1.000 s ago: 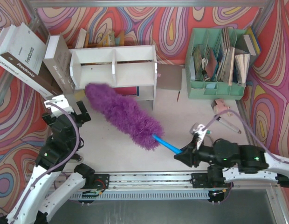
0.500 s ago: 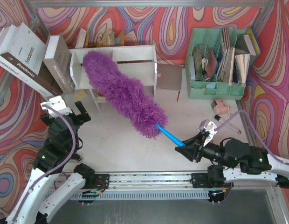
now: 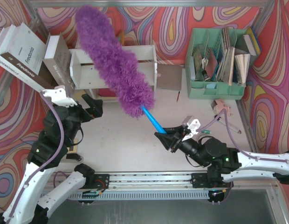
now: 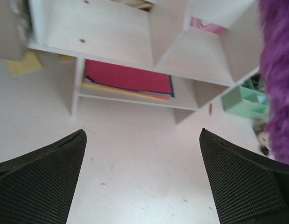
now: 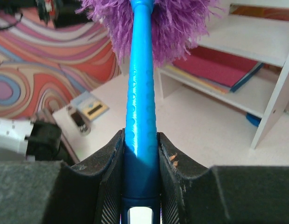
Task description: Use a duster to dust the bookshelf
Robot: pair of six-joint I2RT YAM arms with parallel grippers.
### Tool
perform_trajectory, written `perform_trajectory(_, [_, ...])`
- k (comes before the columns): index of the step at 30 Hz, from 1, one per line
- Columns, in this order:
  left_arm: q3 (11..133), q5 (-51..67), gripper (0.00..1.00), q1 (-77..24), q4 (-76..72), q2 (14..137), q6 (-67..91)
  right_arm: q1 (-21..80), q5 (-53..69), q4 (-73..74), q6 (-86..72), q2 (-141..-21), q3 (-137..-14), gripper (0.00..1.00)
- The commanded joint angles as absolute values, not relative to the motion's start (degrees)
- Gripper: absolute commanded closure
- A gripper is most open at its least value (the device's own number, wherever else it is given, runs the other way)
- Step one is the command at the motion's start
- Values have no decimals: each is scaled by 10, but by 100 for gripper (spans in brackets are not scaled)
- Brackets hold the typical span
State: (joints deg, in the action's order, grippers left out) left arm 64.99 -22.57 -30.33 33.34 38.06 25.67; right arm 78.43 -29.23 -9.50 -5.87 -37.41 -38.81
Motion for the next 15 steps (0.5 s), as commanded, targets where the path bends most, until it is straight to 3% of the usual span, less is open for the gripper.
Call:
perform_trajectory(1, [655, -101, 2, -303, 327, 387, 309, 787, -358, -303, -5, -410, -392, 100])
perform_trajectory(10, [630, 17, 3, -330, 248, 395, 381, 787, -391, -427, 25, -540, -418, 100])
perform_trajectory(15, [633, -22, 4, -432, 215, 415, 349, 784, -403, -490, 37, -591, -427, 100])
